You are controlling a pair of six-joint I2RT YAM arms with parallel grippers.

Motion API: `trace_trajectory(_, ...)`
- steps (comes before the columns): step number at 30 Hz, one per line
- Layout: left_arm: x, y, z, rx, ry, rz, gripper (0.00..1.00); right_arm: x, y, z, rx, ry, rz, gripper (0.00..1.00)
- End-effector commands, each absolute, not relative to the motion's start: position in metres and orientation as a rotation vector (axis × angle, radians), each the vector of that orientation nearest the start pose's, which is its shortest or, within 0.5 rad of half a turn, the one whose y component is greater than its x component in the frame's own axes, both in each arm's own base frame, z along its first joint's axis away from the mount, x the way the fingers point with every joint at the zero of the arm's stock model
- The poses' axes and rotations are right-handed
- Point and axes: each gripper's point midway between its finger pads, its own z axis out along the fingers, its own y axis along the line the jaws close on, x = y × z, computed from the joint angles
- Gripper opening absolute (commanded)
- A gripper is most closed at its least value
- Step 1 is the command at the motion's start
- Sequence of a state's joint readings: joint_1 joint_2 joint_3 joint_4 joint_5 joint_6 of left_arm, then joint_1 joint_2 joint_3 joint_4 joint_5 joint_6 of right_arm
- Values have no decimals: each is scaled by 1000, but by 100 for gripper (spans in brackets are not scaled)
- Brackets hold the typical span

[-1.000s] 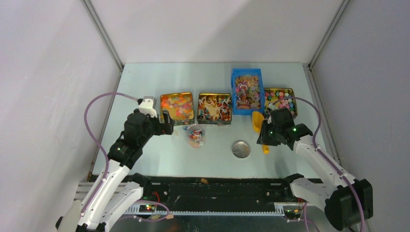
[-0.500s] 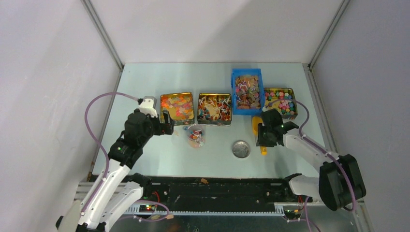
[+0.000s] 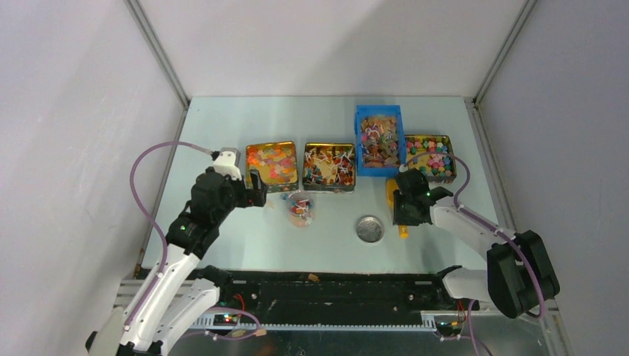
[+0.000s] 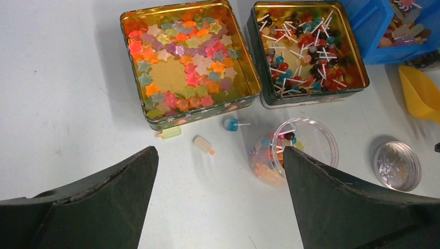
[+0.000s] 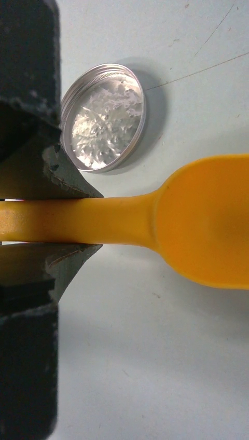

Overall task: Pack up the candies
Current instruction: Place the spatula at the center of the board.

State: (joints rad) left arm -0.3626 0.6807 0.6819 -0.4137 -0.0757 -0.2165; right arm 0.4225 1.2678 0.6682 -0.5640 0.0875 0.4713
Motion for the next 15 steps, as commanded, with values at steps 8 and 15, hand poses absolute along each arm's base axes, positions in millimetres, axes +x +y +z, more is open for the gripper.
trace_trajectory(8,259,-93,217,111,1947,-291,98,230,106,47,103,2653,163,52)
trace_trajectory(15,258,-93,218,111,1944,-291,98,229,106,62,88,2605,197,69)
